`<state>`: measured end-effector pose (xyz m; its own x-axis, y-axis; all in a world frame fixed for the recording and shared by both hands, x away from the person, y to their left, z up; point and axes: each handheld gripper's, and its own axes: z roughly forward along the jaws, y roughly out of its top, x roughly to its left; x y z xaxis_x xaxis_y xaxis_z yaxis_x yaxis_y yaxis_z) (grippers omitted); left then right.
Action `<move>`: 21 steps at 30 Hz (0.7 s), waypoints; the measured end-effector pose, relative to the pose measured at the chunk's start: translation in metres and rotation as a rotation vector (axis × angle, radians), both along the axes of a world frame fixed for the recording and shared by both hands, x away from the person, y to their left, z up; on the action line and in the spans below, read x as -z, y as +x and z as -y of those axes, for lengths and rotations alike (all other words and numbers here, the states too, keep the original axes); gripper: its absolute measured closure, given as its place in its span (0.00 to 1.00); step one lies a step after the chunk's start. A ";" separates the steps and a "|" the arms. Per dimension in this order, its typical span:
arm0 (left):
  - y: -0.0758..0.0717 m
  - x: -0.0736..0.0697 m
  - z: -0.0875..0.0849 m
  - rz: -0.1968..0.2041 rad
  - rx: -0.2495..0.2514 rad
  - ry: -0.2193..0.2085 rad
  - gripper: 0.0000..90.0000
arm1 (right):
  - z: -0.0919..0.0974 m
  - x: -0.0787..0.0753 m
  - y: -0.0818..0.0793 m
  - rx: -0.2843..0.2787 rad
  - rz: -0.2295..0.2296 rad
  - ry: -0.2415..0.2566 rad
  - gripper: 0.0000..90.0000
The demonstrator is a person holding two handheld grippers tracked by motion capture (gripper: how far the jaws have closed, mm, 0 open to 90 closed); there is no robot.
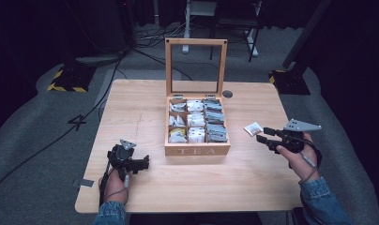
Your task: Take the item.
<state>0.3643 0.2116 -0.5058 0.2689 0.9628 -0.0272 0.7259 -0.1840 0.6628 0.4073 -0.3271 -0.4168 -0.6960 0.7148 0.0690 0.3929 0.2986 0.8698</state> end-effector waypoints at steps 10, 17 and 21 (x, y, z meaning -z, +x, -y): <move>0.000 0.000 0.000 0.000 -0.003 -0.002 0.00 | -0.025 0.012 -0.027 -0.099 -0.025 0.024 0.53; 0.000 0.000 0.000 -0.001 -0.002 -0.002 0.00 | -0.031 0.030 -0.025 -0.111 -0.081 0.005 0.53; 0.000 0.000 0.000 0.000 -0.003 -0.002 0.00 | -0.035 0.042 -0.023 -0.113 -0.103 -0.026 0.52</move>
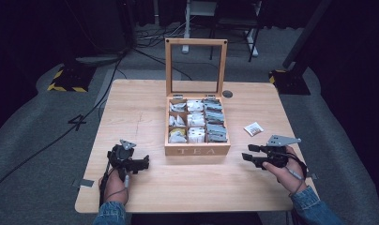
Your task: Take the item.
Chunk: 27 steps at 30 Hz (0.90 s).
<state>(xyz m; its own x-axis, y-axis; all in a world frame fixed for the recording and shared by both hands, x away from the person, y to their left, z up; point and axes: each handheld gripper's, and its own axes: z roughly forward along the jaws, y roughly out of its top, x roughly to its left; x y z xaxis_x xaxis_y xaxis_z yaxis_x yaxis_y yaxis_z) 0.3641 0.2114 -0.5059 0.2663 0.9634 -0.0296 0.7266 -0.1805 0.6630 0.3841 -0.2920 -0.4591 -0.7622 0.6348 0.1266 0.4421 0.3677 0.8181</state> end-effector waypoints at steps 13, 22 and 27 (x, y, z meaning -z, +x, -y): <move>0.001 0.000 0.000 0.002 0.005 0.006 0.00 | -0.011 0.026 -0.002 -0.011 0.000 -0.058 0.46; 0.001 0.000 0.000 0.003 0.005 0.008 0.00 | -0.020 0.037 0.000 -0.013 0.026 -0.112 0.39; 0.001 0.000 0.000 0.003 0.005 0.008 0.00 | -0.022 0.042 0.002 -0.003 -0.004 -0.153 0.31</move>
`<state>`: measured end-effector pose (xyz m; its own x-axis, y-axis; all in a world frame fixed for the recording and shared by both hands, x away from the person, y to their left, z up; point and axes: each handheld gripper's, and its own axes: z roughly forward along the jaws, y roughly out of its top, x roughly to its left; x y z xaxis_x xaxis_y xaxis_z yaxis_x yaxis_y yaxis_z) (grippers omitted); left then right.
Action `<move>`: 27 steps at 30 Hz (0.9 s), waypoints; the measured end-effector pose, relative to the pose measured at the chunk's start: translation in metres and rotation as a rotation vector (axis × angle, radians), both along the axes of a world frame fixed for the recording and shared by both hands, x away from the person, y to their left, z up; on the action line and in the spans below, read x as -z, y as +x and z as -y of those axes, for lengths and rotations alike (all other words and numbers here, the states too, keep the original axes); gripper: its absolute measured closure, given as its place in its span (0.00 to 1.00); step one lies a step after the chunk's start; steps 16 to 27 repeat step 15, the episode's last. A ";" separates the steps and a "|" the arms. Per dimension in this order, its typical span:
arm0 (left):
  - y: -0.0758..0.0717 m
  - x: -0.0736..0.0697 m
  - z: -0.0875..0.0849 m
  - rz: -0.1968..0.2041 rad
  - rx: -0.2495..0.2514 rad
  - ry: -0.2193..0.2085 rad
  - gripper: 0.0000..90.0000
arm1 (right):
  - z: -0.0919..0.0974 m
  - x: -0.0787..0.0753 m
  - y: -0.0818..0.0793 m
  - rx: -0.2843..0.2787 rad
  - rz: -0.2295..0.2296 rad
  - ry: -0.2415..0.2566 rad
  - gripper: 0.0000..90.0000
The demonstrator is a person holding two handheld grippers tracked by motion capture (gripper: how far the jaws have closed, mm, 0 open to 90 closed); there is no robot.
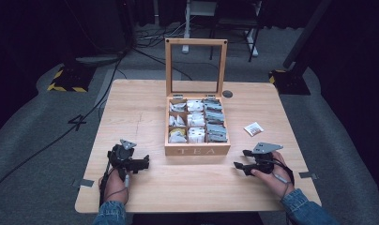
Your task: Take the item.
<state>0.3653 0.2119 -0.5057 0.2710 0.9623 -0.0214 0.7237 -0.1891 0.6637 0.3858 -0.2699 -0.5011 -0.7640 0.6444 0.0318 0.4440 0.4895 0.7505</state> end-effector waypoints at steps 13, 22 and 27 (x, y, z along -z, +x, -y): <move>0.000 0.000 0.000 0.000 0.000 0.000 0.00 | -0.008 0.005 0.003 -0.095 -0.005 -0.061 0.04; 0.000 0.000 0.000 0.000 0.000 0.000 0.00 | -0.008 0.004 0.003 -0.095 -0.006 -0.061 0.04; 0.000 0.000 0.000 0.000 0.000 0.000 0.00 | -0.008 0.004 0.003 -0.095 -0.006 -0.061 0.04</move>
